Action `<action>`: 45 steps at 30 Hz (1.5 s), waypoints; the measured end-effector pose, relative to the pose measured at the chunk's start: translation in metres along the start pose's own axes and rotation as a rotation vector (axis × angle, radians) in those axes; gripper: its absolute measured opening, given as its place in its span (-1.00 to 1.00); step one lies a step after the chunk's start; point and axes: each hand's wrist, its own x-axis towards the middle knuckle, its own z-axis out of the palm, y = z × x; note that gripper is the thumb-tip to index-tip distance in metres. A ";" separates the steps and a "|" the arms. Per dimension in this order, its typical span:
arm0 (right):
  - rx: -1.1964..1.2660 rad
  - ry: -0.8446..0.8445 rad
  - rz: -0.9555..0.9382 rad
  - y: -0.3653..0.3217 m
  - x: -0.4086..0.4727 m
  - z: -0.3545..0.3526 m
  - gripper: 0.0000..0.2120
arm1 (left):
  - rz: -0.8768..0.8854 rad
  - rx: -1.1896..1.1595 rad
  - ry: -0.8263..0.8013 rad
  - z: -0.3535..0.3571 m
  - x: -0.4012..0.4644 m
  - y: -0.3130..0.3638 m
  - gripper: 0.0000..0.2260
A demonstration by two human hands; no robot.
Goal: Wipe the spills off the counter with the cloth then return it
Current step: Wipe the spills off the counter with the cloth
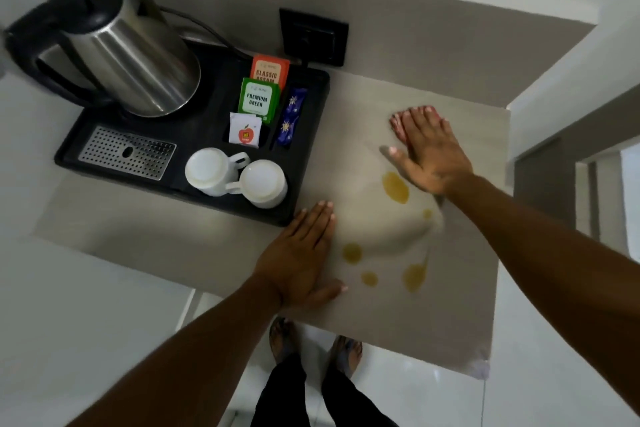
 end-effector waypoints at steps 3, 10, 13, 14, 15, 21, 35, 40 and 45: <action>-0.004 -0.035 -0.053 -0.021 0.029 -0.003 -0.16 | 0.002 -0.010 -0.014 -0.005 0.007 0.000 0.02; -0.088 -0.036 -0.274 -0.027 -0.047 0.019 -0.17 | -0.011 -0.012 0.067 -0.001 -0.005 0.002 0.03; -0.097 -0.043 -0.207 -0.001 -0.059 0.011 -0.12 | -0.035 -0.008 0.086 0.008 -0.011 0.004 0.04; -0.099 -0.035 -0.187 -0.001 -0.053 0.009 -0.10 | -0.039 -0.009 0.088 0.009 -0.010 0.003 0.05; -0.089 -0.035 -0.161 -0.007 -0.045 0.007 -0.09 | -0.040 -0.010 0.092 0.009 -0.009 0.003 0.05; -0.062 -0.081 -0.210 -0.064 -0.040 0.018 -0.11 | -0.035 -0.012 0.110 0.004 -0.014 0.007 0.02; -0.055 -0.065 -0.194 -0.109 -0.082 0.040 -0.22 | -0.058 0.054 0.129 0.014 -0.059 0.006 0.08; -0.032 -0.052 -0.307 -0.133 -0.165 0.067 -0.26 | -0.053 0.036 0.125 0.014 -0.060 0.007 0.06; -0.037 -0.057 -0.151 -0.088 -0.178 0.054 -0.25 | -0.051 0.033 0.171 0.018 -0.060 0.005 0.07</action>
